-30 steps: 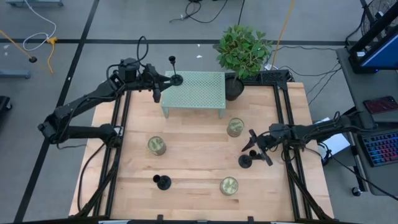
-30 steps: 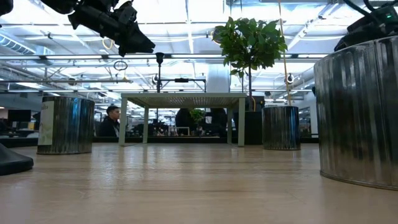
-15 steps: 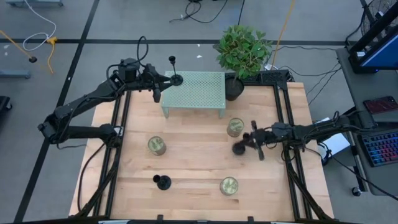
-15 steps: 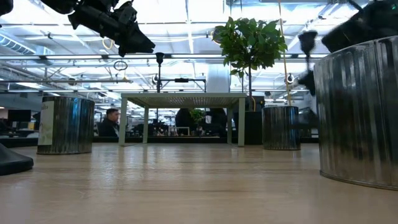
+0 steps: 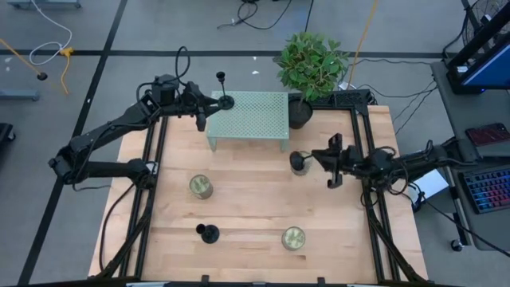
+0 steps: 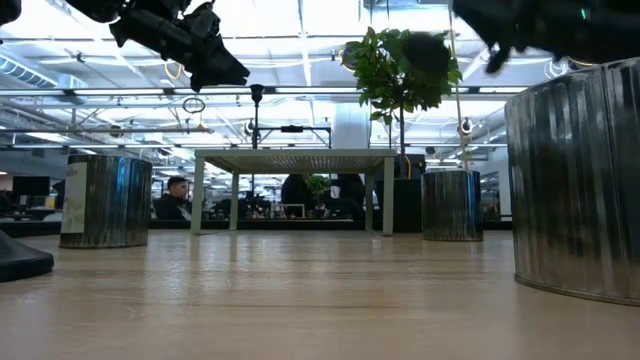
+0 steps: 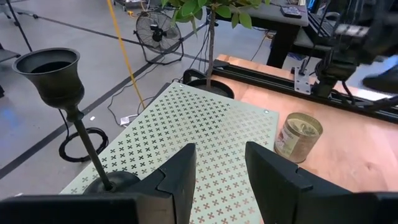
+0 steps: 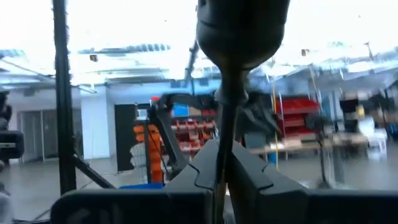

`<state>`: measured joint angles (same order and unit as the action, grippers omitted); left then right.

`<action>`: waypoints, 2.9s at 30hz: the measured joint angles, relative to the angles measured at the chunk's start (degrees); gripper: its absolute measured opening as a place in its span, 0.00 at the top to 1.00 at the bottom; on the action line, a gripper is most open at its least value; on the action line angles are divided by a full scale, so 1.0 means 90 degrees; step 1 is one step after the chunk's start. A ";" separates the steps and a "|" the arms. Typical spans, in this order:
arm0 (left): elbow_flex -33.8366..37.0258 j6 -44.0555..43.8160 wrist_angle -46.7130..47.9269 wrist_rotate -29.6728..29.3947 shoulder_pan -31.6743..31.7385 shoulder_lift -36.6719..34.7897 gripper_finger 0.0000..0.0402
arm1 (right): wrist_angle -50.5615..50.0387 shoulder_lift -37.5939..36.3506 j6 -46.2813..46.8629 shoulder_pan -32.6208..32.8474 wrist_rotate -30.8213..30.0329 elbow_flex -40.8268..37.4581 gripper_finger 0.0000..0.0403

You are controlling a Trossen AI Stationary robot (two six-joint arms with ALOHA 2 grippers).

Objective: Pick & Place candle stick holders
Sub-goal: Put the top candle holder on the shelf, then put the candle holder on the shelf

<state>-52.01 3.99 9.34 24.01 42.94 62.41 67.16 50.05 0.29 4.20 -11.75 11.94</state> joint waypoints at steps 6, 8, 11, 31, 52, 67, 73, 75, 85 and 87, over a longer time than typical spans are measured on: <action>0.0000 0.0052 0.0031 0.0005 -0.0263 0.0002 0.64 | -0.0851 0.1830 -0.0651 0.0111 -0.0827 0.1682 0.98; 0.0000 0.0104 0.0040 0.0005 -0.0382 0.0002 0.64 | -0.1163 0.2358 -0.0753 -0.0014 -0.1484 0.2349 0.98; 0.0000 0.0215 0.0053 0.0005 -0.0558 0.0002 0.64 | -0.2049 0.2967 -0.0731 -0.0337 -0.2082 0.3256 0.98; -0.0002 0.0232 0.0096 0.0005 -0.1208 0.0002 0.64 | -0.5345 0.4230 0.0599 -0.2960 -0.1669 0.5598 0.97; -0.0001 0.0193 0.0149 -0.0007 -0.1467 0.0002 0.64 | -0.4532 0.5165 0.0734 -0.3797 -0.1138 0.5615 0.97; -0.0002 0.0672 0.0411 -0.0007 -0.1498 0.0002 0.64 | -0.4706 0.5126 0.0477 -0.3797 -0.1170 0.5591 0.76; 0.0000 0.1000 0.0937 -0.0002 -0.1685 0.0002 0.64 | -0.4643 0.5121 0.0224 -0.3792 -0.1187 0.5591 0.65; -0.0001 0.1128 0.1090 -0.0005 -0.1794 0.0002 0.64 | -0.4658 0.5124 0.0219 -0.3790 -0.1182 0.5591 0.62; 0.0002 0.0787 0.1469 -0.0817 -0.2549 -0.0332 0.64 | -0.5060 0.4957 -0.0026 -0.3700 -0.1225 0.5603 0.50; 0.0004 0.0641 0.1831 -0.1490 -0.2724 -0.0516 0.64 | -0.5365 0.4847 -0.0027 -0.3667 -0.1407 0.5597 0.49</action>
<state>-51.97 9.76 25.82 10.60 18.42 57.77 18.87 93.67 0.05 -28.81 -24.42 62.32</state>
